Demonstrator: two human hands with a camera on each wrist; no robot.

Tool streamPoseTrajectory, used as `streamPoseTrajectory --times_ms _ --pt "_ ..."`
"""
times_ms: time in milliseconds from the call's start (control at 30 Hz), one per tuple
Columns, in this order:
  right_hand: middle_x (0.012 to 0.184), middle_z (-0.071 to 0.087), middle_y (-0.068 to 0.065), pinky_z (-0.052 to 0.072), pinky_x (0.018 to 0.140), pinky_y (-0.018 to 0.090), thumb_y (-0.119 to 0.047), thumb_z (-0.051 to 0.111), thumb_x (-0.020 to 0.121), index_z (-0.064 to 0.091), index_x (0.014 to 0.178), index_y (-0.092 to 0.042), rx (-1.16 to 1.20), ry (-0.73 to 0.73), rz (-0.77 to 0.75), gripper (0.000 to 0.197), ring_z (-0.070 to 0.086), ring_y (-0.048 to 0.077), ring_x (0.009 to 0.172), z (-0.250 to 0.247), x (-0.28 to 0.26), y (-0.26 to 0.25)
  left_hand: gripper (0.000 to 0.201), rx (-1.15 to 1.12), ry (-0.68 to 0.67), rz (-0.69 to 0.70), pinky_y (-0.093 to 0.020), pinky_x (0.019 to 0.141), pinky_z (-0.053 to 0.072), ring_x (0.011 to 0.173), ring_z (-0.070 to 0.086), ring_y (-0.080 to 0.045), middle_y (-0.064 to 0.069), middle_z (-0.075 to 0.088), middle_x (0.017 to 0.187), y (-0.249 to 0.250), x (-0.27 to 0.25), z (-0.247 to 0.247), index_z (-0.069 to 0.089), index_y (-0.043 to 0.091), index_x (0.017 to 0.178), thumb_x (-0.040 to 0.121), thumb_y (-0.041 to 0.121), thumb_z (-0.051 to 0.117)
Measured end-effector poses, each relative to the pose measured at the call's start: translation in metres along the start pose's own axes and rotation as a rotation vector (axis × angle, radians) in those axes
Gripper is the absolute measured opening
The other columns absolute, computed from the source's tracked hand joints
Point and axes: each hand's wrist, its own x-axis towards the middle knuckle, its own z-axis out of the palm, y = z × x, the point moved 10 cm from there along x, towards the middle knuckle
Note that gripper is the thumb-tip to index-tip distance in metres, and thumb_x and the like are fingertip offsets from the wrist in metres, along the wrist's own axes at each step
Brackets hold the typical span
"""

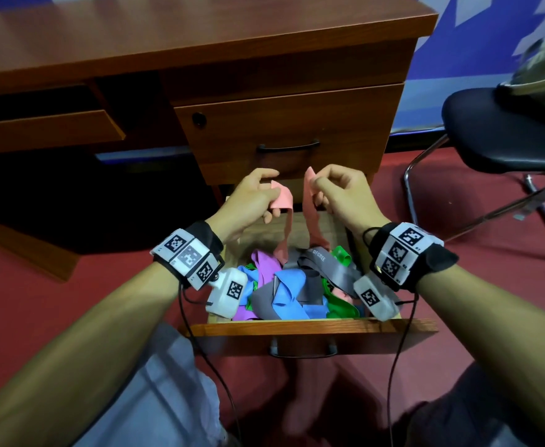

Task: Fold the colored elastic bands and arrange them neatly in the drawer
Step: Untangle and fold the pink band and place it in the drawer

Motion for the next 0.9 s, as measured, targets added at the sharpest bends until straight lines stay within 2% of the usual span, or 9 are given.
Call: streamPoseTrajectory --times_ms 100,200,267,333,367,467,567,667,900 --pt "0.063 0.064 0.003 0.040 0.056 0.014 -0.010 0.061 0.090 0.066 0.076 -0.001 -0.163 -0.072 -0.051 0.018 0.055 0.005 0.054 0.008 0.000 0.003 0.030 -0.034 -0.060 -0.065 -0.021 0.042 0.046 0.057 0.066 -0.016 -0.023 0.063 0.104 -0.006 -0.001 0.009 0.051 0.003 0.130 0.100 -0.003 0.049" --pt "0.068 0.070 0.001 0.049 0.066 0.028 -0.011 0.062 0.087 0.067 0.075 -0.011 -0.305 -0.160 -0.111 0.014 0.063 0.014 0.063 0.020 -0.003 0.007 0.017 -0.095 -0.167 -0.132 -0.021 0.048 0.052 0.066 0.073 -0.021 -0.023 0.072 0.089 -0.010 -0.007 0.021 0.056 0.000 0.117 0.101 -0.001 0.051" --pt "0.069 0.070 0.002 0.050 0.065 0.031 -0.019 0.063 0.091 0.065 0.074 -0.017 -0.407 -0.189 -0.154 0.017 0.064 0.019 0.065 0.025 -0.006 0.007 0.012 -0.115 -0.210 -0.162 -0.020 0.051 0.054 0.067 0.074 -0.018 -0.018 0.076 0.080 -0.013 -0.011 0.025 0.061 0.000 0.109 0.101 0.000 0.052" --pt "0.067 0.068 -0.001 0.046 0.060 0.028 -0.024 0.062 0.092 0.064 0.075 -0.021 -0.479 -0.210 -0.203 0.017 0.059 0.013 0.060 0.027 -0.008 0.006 0.013 -0.104 -0.225 -0.188 -0.018 0.052 0.054 0.070 0.075 -0.015 -0.012 0.078 0.081 -0.016 -0.014 0.026 0.066 -0.001 0.106 0.101 0.004 0.056" --pt "0.066 0.066 -0.003 0.045 0.058 0.027 -0.026 0.062 0.093 0.063 0.077 -0.022 -0.517 -0.225 -0.232 0.016 0.056 0.008 0.057 0.027 -0.010 0.003 0.014 -0.099 -0.226 -0.207 -0.018 0.052 0.054 0.075 0.076 -0.016 -0.011 0.079 0.085 -0.019 -0.015 0.025 0.068 -0.001 0.105 0.101 0.007 0.057" --pt "0.065 0.062 -0.007 0.043 0.055 0.027 -0.033 0.059 0.097 0.061 0.082 -0.026 -0.636 -0.280 -0.326 0.017 0.054 0.010 0.058 0.033 -0.016 -0.004 0.015 -0.107 -0.196 -0.256 -0.015 0.050 0.053 0.085 0.078 -0.019 -0.013 0.079 0.095 -0.026 -0.015 0.021 0.073 -0.001 0.103 0.099 0.010 0.063" --pt "0.066 0.057 -0.008 0.043 0.056 0.032 -0.033 0.057 0.094 0.059 0.084 -0.024 -0.722 -0.306 -0.399 0.013 0.052 0.009 0.061 0.039 -0.022 -0.010 0.017 -0.113 -0.141 -0.269 -0.015 0.046 0.052 0.075 0.075 -0.017 -0.016 0.078 0.091 -0.028 -0.015 0.015 0.074 -0.002 0.104 0.096 0.011 0.069" --pt "0.066 0.055 -0.009 0.041 0.055 0.030 -0.035 0.056 0.094 0.057 0.084 -0.025 -0.743 -0.317 -0.411 0.014 0.051 0.008 0.061 0.042 -0.024 -0.010 0.021 -0.117 -0.088 -0.267 -0.014 0.045 0.050 0.068 0.073 -0.014 -0.017 0.078 0.086 -0.029 -0.014 0.010 0.075 -0.004 0.108 0.093 0.011 0.073" --pt "0.068 0.054 -0.010 0.039 0.057 0.027 -0.030 0.057 0.094 0.059 0.086 -0.022 -0.736 -0.311 -0.405 0.011 0.050 0.008 0.063 0.040 -0.022 -0.009 0.019 -0.230 -0.074 -0.317 -0.018 0.059 0.059 0.074 0.077 -0.016 -0.020 0.078 0.092 -0.029 -0.016 0.009 0.074 -0.006 0.107 0.092 0.006 0.073"
